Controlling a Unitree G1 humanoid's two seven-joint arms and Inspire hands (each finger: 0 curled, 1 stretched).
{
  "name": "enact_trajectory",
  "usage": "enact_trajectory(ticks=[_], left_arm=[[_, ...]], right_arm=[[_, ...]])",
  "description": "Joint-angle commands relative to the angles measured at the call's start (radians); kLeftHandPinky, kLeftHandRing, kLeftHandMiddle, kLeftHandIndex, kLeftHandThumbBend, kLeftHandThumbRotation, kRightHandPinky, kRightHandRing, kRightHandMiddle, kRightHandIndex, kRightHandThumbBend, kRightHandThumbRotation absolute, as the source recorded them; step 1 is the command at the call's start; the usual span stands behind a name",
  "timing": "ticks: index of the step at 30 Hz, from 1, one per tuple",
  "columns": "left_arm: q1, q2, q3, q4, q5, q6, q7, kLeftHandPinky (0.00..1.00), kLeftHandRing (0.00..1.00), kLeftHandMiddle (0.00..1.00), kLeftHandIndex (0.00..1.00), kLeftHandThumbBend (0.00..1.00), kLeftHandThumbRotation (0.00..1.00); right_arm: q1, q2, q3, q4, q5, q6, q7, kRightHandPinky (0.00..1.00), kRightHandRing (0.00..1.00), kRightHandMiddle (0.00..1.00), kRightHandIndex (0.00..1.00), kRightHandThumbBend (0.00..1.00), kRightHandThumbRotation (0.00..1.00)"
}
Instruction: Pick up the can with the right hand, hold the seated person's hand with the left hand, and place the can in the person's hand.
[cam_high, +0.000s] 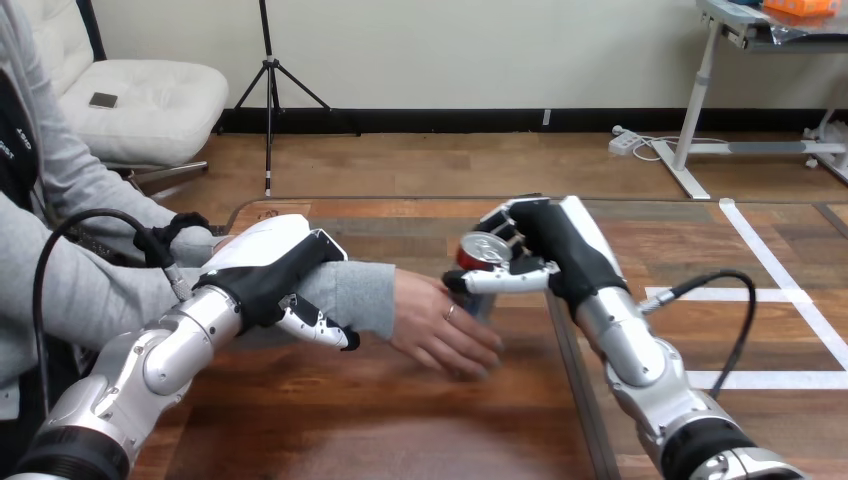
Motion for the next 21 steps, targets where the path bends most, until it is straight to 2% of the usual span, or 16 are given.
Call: enact_trajectory(ticks=[1,21], left_arm=[[-0.127,-0.048,0.038,-0.083,-0.048,-0.029,0.029,0.13,0.18,0.26,0.28,0.63,0.0],[-0.117,-0.05,0.039,-0.094,-0.047,-0.019,0.034,0.12,0.18,0.26,0.29,0.64,0.0]], right_arm=[[-0.156,0.02,0.003,-0.094,0.012,-0.048,-0.001,0.32,0.34,0.4,0.43,0.78,0.0],[-0.16,0.067,0.009,-0.141,0.02,-0.057,0.023,0.32,0.35,0.41,0.43,0.77,0.0]])
